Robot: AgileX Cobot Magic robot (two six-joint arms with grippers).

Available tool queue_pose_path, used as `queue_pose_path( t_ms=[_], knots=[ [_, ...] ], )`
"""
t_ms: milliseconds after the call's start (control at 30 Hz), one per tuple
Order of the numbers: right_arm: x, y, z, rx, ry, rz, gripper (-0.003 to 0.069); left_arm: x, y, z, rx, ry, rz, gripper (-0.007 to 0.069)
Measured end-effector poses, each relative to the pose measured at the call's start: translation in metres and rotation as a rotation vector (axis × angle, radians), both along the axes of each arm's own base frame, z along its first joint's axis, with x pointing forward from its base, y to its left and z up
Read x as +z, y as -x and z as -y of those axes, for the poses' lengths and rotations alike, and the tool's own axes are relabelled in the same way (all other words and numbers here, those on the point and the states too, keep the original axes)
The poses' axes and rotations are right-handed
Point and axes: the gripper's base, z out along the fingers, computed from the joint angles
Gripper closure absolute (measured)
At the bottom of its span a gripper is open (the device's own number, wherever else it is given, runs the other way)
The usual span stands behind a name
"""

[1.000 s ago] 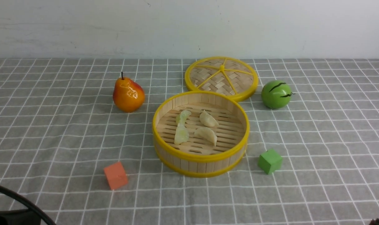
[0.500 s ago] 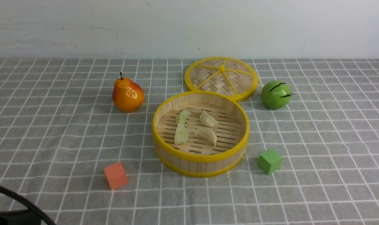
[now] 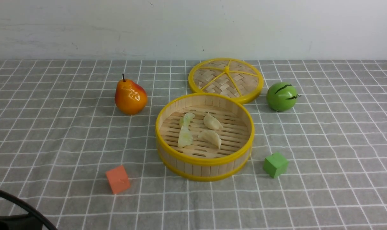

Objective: Put the dumplings into the steamer on the table with the grey tablecloth.

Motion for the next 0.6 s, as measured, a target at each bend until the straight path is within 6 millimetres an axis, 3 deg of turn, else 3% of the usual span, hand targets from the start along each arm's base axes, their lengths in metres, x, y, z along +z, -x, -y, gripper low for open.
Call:
queue_pose_path(
  t_ms=[200,333,600],
  knots=[
    [0.0,0.0,0.0,0.0,-0.001,-0.001,0.0638,-0.001,0.001,0.0,-0.001,0.001,0.003,0.0551],
    [0.0,0.0,0.0,0.0,-0.001,-0.002,0.0634,-0.008,0.011,-0.01,0.02,0.002,0.058,0.0551],
    [0.0,0.0,0.0,0.0,-0.001,-0.002,0.0625,-0.013,0.042,-0.035,0.232,0.176,0.513,0.0561]
  ],
)
